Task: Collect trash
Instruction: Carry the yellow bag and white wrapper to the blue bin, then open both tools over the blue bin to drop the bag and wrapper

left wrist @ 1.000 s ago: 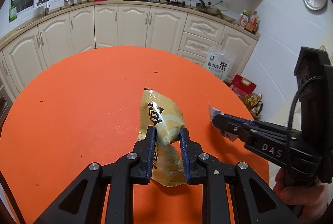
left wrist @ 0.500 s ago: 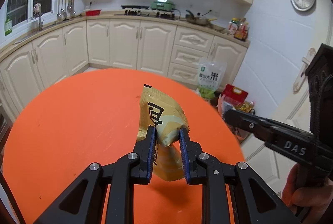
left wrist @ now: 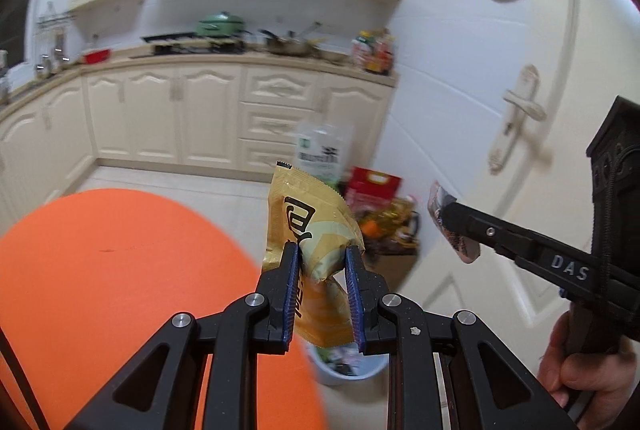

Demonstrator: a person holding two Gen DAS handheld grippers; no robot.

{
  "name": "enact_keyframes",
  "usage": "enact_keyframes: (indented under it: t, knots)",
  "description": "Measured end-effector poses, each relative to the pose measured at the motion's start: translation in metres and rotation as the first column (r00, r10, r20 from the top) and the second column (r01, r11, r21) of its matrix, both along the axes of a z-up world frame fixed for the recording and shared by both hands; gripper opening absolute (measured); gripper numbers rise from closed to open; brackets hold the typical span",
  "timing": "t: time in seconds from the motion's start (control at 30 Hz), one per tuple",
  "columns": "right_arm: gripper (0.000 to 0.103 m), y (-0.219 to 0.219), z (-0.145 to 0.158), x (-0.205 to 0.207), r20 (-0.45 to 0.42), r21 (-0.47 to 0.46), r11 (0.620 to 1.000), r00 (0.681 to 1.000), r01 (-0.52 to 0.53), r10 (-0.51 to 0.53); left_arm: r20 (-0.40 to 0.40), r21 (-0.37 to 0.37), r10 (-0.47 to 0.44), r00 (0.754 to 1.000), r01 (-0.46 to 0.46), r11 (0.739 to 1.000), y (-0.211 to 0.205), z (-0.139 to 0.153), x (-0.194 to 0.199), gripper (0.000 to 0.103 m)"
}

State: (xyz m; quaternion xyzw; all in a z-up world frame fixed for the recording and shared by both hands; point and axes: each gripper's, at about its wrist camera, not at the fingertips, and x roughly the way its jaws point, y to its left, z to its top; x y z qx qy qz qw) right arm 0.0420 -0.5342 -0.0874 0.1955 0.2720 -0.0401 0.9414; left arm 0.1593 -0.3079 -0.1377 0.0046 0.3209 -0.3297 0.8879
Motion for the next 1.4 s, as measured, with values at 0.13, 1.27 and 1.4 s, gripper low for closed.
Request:
enact_keyframes:
  t: [0.13,1.27,1.4]
  knots:
    - [0.011,-0.056,-0.023,-0.009,-0.045,0.033,0.995,0.995,0.091,-0.090,-0.065,0.020,-0.068,0.996,0.070,0.997,-0.054,-0.023,0.010,0.018]
    - [0.103,-0.189,-0.166,-0.016,-0.270,0.210,0.889,0.898,0.406,-0.346,-0.108,0.336,0.013,0.994,0.024,0.942,-0.232,-0.087,0.051,0.101]
    - [0.103,-0.153,-0.120,-0.027,-0.212,0.172,0.906,0.913,0.387,-0.349,-0.038,0.274,0.059,0.998,-0.046,0.961,-0.174,-0.053,0.011,0.102]
